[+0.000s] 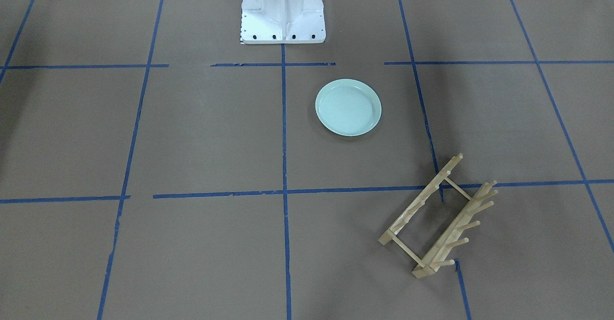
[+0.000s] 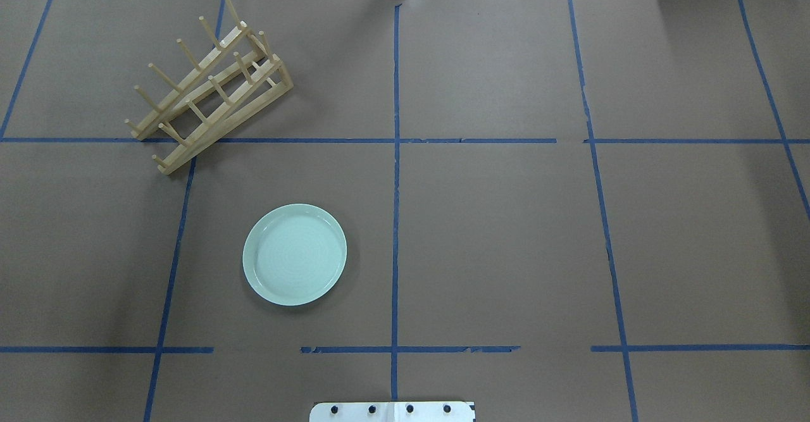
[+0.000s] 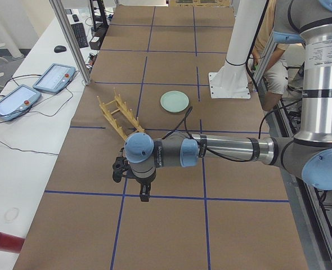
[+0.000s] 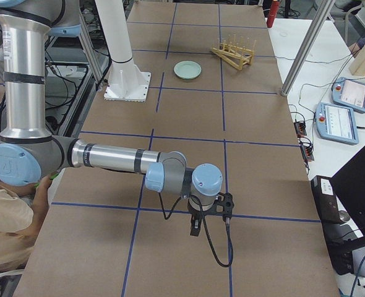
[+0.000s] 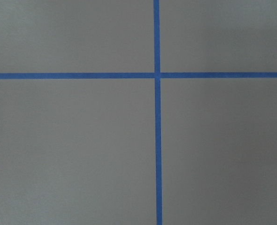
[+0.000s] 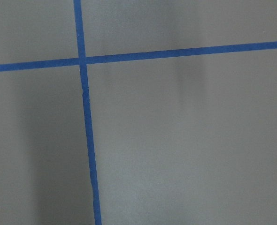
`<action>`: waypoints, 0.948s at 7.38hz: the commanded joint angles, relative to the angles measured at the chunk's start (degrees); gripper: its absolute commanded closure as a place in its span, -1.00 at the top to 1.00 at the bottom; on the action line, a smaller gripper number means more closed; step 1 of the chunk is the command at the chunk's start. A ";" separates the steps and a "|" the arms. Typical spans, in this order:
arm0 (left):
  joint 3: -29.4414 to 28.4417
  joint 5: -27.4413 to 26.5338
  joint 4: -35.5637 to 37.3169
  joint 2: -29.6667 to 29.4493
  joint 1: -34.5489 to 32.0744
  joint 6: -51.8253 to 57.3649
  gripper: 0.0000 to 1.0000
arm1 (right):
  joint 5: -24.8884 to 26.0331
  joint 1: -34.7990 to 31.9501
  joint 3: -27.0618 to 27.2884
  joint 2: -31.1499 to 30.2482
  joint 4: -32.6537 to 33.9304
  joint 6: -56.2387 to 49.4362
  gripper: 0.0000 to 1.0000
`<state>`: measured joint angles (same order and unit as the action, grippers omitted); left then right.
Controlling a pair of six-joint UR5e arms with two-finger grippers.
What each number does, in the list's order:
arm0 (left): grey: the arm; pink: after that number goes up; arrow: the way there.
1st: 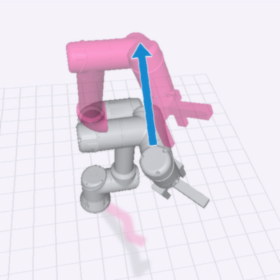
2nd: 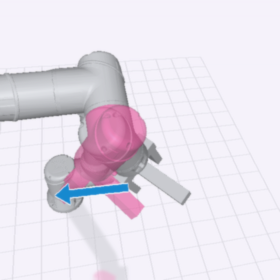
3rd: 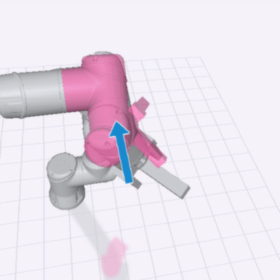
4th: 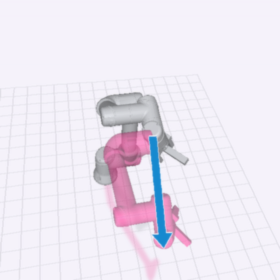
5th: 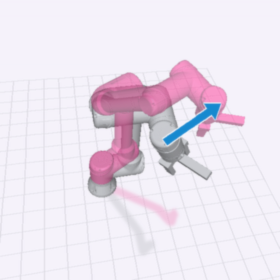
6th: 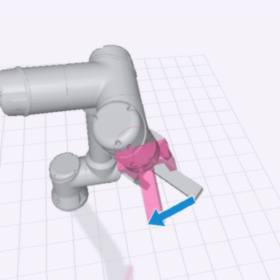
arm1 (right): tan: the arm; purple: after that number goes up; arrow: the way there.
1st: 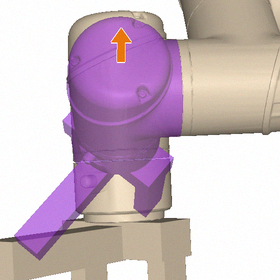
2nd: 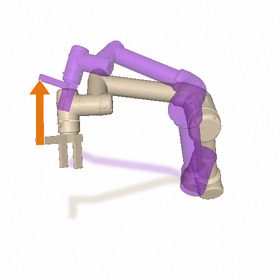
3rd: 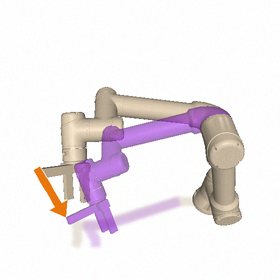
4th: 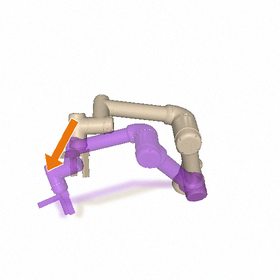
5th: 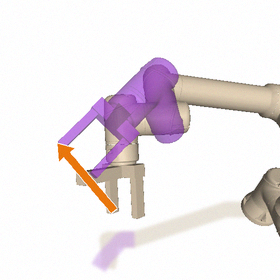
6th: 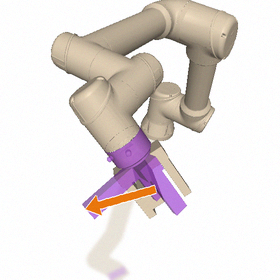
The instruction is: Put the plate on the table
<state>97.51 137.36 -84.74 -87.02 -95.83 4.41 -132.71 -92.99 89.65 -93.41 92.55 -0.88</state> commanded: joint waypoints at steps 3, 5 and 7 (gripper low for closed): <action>-0.04 -3.51 -0.34 -0.26 -0.94 -0.19 1.00 | 0.00 0.00 0.00 -0.02 0.00 0.00 1.00; -0.38 -3.33 -0.42 -0.43 -0.85 -0.02 1.00 | 0.00 0.00 0.00 -0.02 0.00 0.00 1.00; -0.82 -3.42 0.36 -0.43 -0.76 -0.02 1.00 | 0.00 0.00 0.00 -0.02 0.00 0.00 1.00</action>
<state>97.06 134.00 -84.73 -87.43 -96.67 4.38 -132.72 -92.99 89.65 -93.41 92.55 -0.88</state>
